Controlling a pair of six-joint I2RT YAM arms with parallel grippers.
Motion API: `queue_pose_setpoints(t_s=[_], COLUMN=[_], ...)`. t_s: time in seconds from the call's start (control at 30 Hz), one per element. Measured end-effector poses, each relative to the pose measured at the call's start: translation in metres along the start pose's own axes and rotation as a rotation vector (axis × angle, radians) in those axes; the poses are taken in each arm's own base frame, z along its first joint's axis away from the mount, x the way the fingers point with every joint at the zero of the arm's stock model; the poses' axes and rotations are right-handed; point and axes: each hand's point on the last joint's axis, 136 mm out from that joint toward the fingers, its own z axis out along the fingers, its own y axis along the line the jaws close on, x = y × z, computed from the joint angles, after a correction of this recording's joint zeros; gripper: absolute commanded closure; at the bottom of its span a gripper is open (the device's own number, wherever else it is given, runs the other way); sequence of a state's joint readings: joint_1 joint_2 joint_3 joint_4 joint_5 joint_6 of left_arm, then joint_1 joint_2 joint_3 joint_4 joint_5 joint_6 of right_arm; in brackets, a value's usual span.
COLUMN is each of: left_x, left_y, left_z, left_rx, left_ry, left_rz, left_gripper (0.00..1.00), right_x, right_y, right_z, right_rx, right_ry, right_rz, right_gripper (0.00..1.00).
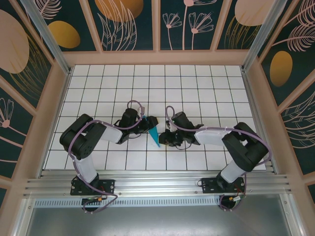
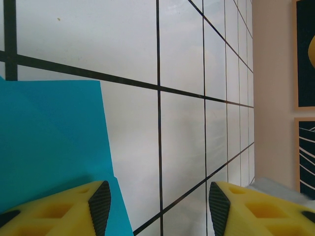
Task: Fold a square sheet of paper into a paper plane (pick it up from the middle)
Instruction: Fold the wing for the fifth time at the center of the table.
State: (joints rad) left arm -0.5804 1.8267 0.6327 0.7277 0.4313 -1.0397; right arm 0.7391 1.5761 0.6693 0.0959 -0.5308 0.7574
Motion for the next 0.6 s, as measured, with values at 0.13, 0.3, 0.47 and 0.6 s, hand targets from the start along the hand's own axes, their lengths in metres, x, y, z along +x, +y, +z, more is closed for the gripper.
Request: queue_pose_setpoints(t_s=[0.13,0.3,0.47,0.6], left_x=[0.0,0.001,0.001,0.001], left_y=[0.0,-0.001,0.0,-0.001], left_z=[0.0,0.001,0.001,0.001], left_rx=[0.003,0.004,0.003,0.004], left_ry=[0.004,0.005,0.006,0.006], left_rz=[0.0,0.0,0.0,0.0], left_gripper=[0.42,0.42,0.42,0.42], right_x=[-0.011,-0.016,-0.018,-0.014], right_y=[0.016,0.022,0.02,0.013], right_z=[-0.004,0.002,0.018,0.026], right_rx=[-0.039,-0.07,-0.1,-0.099], right_ry=[-0.036,-0.031,-0.002,0.024], right_rz=[-0.022,-0.019,0.005,0.026], right_gripper=[0.83,0.87,0.88,0.88])
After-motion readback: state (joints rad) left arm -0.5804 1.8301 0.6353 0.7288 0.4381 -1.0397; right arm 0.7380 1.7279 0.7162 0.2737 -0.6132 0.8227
